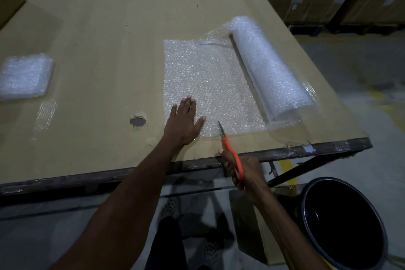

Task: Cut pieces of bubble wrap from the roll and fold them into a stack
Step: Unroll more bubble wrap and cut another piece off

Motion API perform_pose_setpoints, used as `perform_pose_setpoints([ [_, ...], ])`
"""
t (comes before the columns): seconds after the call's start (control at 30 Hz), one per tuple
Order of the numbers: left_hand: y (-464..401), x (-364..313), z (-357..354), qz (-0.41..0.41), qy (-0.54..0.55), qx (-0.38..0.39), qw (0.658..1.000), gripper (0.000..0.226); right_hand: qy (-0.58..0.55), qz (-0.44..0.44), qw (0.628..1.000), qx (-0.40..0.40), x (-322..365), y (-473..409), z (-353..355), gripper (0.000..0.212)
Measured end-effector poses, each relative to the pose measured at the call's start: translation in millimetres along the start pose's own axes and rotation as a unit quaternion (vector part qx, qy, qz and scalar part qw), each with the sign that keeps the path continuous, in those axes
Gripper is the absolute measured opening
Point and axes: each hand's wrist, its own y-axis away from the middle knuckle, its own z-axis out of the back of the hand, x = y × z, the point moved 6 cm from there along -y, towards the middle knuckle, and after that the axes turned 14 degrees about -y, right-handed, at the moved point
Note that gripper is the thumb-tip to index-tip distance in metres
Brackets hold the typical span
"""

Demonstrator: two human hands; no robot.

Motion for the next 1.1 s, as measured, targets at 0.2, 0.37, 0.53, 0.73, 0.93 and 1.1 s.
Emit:
perform_pose_setpoints([
  [0.2,1.7,0.1,1.0,0.002,-0.002,-0.002,1.000,0.074,0.005,0.003,1.000,0.021,8.4,-1.4,-7.0,0.044],
  [0.37,4.6,0.5,0.7,0.003,0.000,-0.001,1.000,0.074,0.009,0.033,0.999,0.017,10.8,-4.3,-7.0,0.045],
  [0.53,5.1,0.8,0.3,0.005,-0.001,-0.001,1.000,0.074,-0.002,0.026,0.999,0.022,13.0,-5.0,-13.8,0.043],
  [0.73,9.0,-0.4,2.3,0.008,-0.004,-0.009,1.000,0.073,-0.010,0.027,0.999,0.024,14.9,-9.0,-17.1,0.044],
  [0.93,13.1,0.9,0.4,0.013,-0.003,-0.013,1.000,0.079,0.013,0.030,0.999,0.027,23.9,-15.5,-20.3,0.043],
  [1.1,14.4,1.0,0.8,0.013,-0.003,-0.016,1.000,0.079,0.015,0.027,0.999,0.026,28.4,-19.2,-28.7,0.043],
])
